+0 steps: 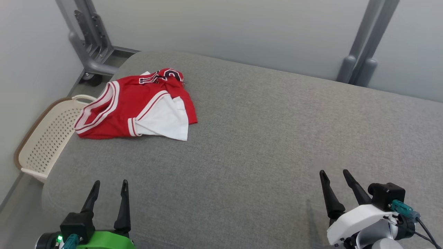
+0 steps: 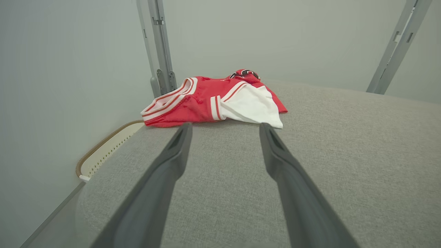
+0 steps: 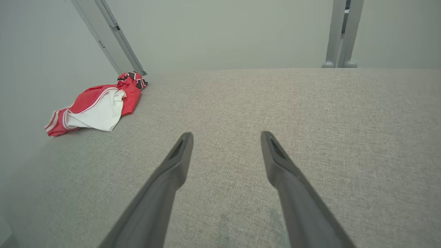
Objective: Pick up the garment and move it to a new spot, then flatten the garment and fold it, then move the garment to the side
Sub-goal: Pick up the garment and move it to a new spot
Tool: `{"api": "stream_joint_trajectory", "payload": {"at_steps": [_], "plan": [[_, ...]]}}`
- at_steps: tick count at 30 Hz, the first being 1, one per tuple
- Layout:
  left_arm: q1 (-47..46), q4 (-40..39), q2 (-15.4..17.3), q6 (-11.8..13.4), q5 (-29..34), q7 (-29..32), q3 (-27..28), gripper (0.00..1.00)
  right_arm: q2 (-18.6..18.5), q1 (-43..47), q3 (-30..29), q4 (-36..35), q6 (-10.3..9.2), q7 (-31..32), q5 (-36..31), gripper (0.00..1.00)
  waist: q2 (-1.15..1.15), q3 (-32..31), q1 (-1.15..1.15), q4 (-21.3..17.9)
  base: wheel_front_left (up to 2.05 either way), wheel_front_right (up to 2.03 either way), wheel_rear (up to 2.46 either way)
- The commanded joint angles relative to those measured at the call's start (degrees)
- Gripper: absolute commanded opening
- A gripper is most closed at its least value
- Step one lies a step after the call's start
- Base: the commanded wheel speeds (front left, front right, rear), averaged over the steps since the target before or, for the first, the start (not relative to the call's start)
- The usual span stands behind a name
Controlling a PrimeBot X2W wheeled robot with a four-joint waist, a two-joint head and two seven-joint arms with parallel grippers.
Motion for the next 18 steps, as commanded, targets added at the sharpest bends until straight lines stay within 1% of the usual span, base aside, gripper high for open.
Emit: {"api": "stream_joint_trajectory", "payload": {"at_steps": [1,8,13,18], "plan": [[0.5,-0.2,-0.1,0.2,0.2,0.0,0.1,1.00,-0.2,-0.4,0.1,-0.3,-0.04,0.1,-0.5,1.00,0.00,0.9,0.00,4.0,0.00,0.00,0.00],[1.2,-0.5,-0.1,0.3,0.5,0.0,0.6,1.00,-0.2,-1.0,1.3,-0.4,-0.04,0.3,-0.5,1.00,0.00,1.2,0.00,8.5,0.00,0.00,0.00],[1.7,-1.4,-0.5,0.6,0.1,0.0,1.7,1.00,-0.2,-2.1,3.0,-0.1,-0.04,0.9,-1.0,1.00,0.00,2.0,0.00,9.2,0.00,0.00,0.00],[2.5,-2.1,-0.9,0.7,0.1,0.0,2.3,1.00,-0.2,-3.2,3.5,0.4,-0.04,1.0,-1.1,1.00,0.00,2.4,0.00,9.3,0.00,0.00,0.00]]}}
